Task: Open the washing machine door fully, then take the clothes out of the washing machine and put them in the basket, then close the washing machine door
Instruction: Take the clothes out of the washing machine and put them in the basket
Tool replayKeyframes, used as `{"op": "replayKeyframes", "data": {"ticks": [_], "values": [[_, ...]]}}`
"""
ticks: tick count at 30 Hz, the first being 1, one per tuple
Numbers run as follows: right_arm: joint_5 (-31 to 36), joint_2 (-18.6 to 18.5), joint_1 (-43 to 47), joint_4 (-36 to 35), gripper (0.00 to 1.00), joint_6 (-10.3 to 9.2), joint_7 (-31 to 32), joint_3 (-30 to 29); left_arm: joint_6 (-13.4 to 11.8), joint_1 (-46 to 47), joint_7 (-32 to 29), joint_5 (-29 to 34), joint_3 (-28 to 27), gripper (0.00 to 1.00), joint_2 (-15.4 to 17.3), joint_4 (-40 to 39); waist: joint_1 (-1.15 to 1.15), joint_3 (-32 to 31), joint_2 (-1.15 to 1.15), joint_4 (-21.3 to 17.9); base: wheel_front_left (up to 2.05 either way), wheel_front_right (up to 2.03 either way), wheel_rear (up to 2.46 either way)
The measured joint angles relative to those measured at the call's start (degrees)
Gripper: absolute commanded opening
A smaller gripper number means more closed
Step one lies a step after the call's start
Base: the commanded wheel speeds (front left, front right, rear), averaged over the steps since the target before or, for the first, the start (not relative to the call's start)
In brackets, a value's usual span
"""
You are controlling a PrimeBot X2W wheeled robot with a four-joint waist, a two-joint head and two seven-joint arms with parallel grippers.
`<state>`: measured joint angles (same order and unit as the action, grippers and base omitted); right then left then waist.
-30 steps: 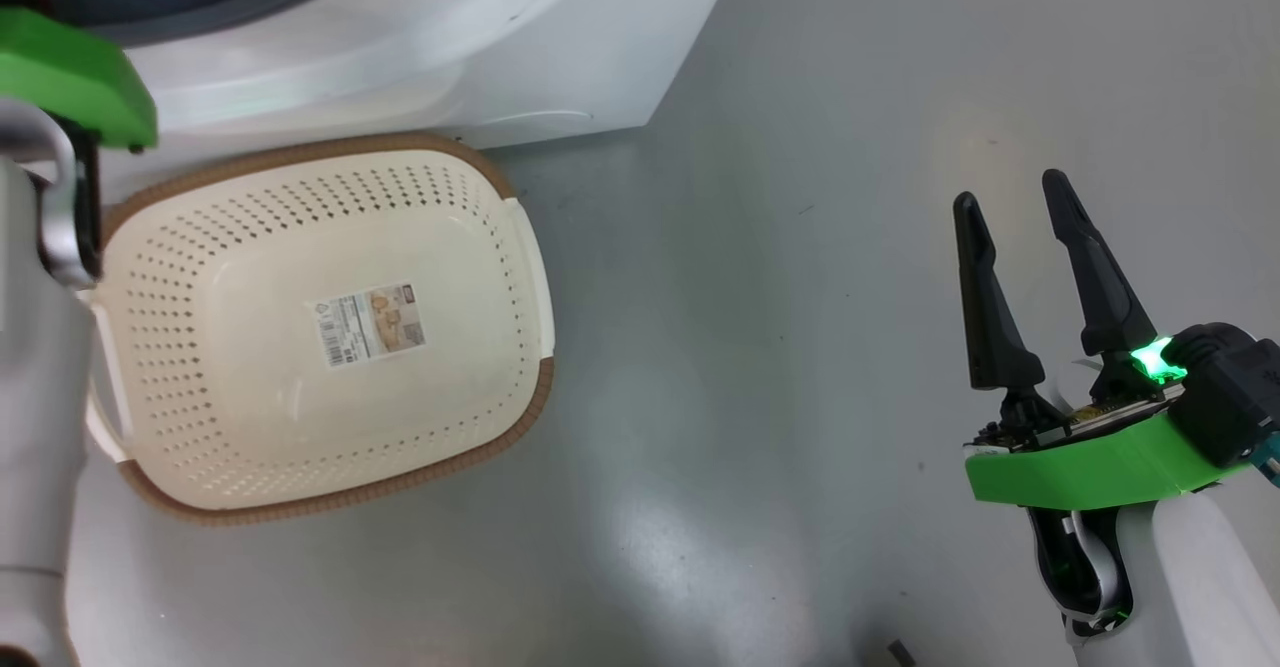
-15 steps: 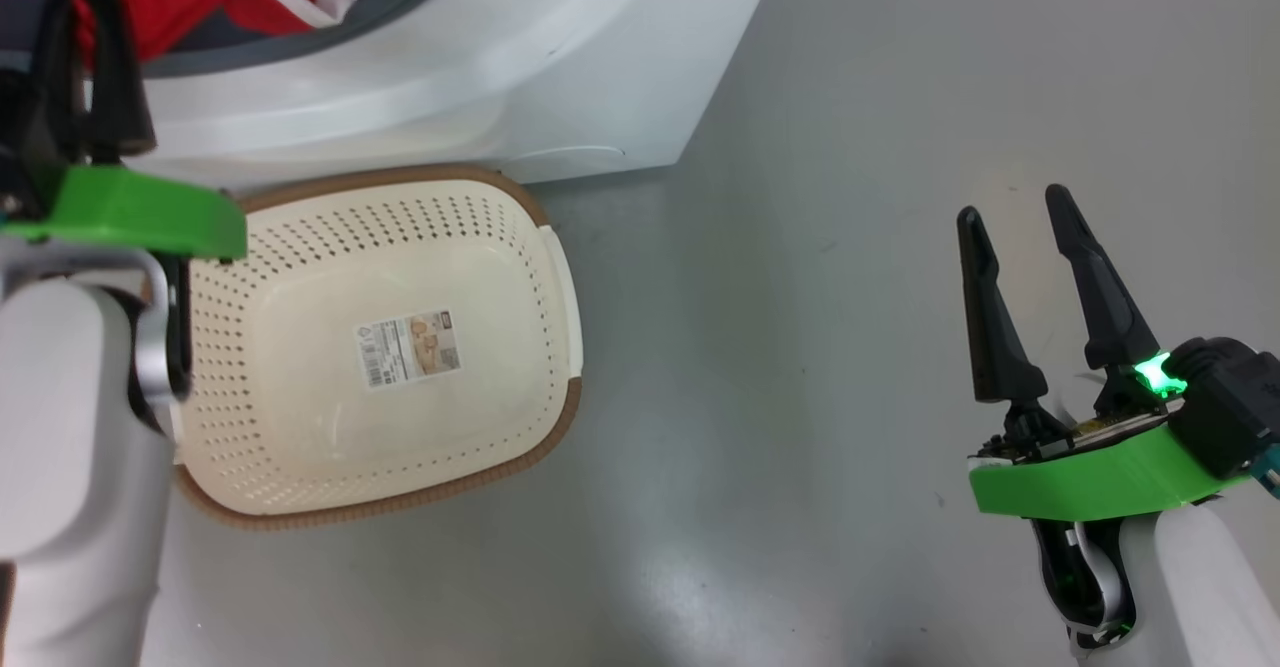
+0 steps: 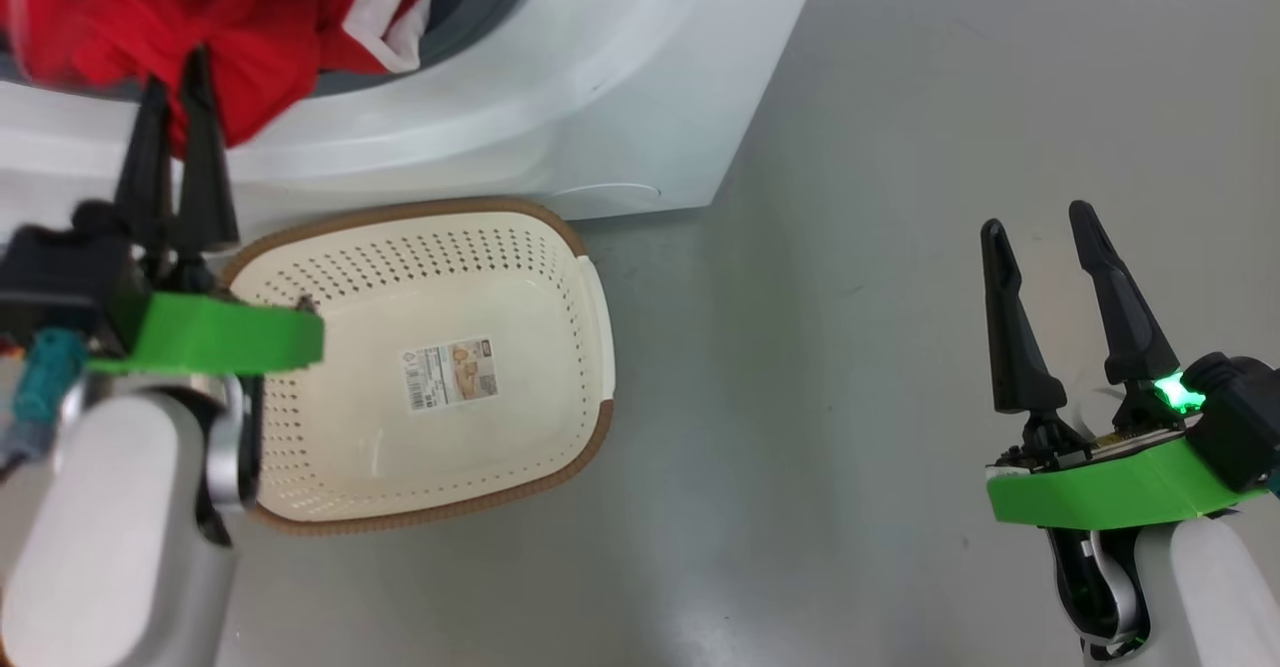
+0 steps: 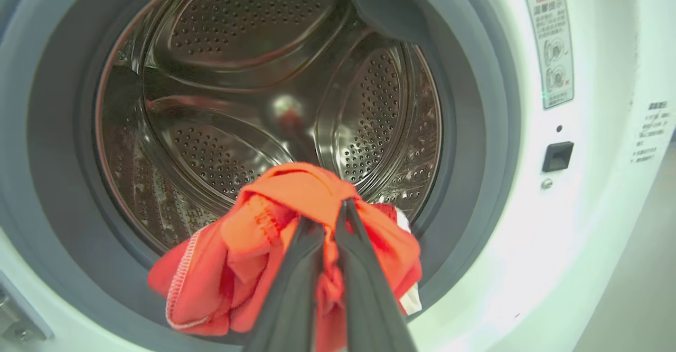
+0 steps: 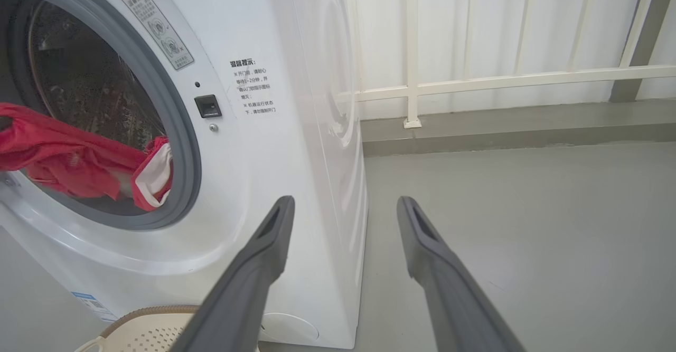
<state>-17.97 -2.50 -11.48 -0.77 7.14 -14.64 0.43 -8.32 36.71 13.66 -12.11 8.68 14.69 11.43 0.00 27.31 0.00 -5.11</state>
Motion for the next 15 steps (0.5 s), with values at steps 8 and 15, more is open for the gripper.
{"op": "replayKeyframes", "data": {"ticks": [8,15], "values": [[0.35,0.01,0.73,-0.19,1.00,0.00,0.00,-0.85,-1.32,-6.54,-2.98,0.01,2.27,0.00,-1.08,-9.51,0.00,-1.74,0.00,1.35,0.00,0.00,0.00],[0.34,-0.01,0.76,-0.56,1.00,0.00,0.00,-1.33,-1.85,-13.68,-6.08,-0.93,5.13,0.00,-3.12,-14.23,0.00,-2.59,0.00,2.45,0.00,0.00,0.00]]}}
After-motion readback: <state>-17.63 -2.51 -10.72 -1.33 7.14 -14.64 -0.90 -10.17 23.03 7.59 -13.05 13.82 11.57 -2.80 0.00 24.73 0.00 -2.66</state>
